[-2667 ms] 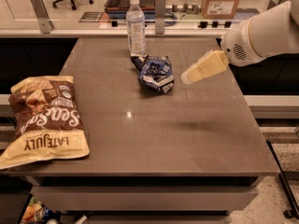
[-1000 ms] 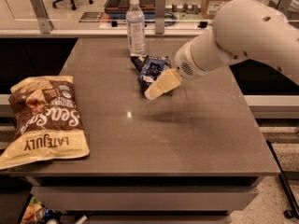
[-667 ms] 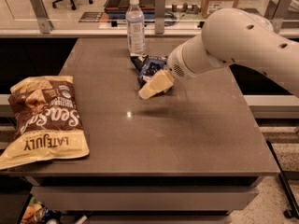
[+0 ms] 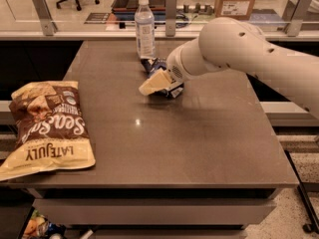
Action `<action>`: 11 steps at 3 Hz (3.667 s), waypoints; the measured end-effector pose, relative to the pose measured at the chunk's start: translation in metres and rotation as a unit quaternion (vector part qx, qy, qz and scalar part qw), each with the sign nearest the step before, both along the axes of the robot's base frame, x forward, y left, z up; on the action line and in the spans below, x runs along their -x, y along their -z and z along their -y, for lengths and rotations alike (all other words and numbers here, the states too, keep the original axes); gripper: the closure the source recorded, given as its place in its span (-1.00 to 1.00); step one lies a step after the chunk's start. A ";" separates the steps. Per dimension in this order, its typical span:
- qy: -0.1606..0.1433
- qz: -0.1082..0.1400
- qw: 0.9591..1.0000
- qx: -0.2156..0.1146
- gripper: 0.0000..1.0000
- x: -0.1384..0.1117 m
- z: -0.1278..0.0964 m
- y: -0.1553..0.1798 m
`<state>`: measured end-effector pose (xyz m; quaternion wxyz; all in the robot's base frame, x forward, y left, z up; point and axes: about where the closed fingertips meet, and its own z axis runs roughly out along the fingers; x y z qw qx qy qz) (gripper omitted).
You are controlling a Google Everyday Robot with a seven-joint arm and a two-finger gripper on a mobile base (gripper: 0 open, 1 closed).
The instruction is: Move blue chip bag near brown chip bag
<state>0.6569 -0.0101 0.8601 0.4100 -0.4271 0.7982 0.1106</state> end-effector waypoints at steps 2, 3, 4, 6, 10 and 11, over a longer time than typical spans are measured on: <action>-0.012 -0.001 1.000 -0.006 0.28 -0.008 -0.012 0.013; -0.014 -0.001 1.000 -0.006 0.73 -0.008 -0.014 0.014; -0.015 -0.002 1.000 -0.006 1.00 -0.008 -0.015 0.014; -0.034 0.014 0.999 -0.025 1.00 0.008 -0.017 -0.013; -0.115 0.000 0.992 -0.059 1.00 0.172 -0.066 -0.017; -0.141 -0.010 0.988 -0.055 1.00 0.207 -0.093 -0.005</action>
Offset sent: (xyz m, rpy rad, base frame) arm 0.0081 0.0098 -0.0115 0.0113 0.0004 0.0205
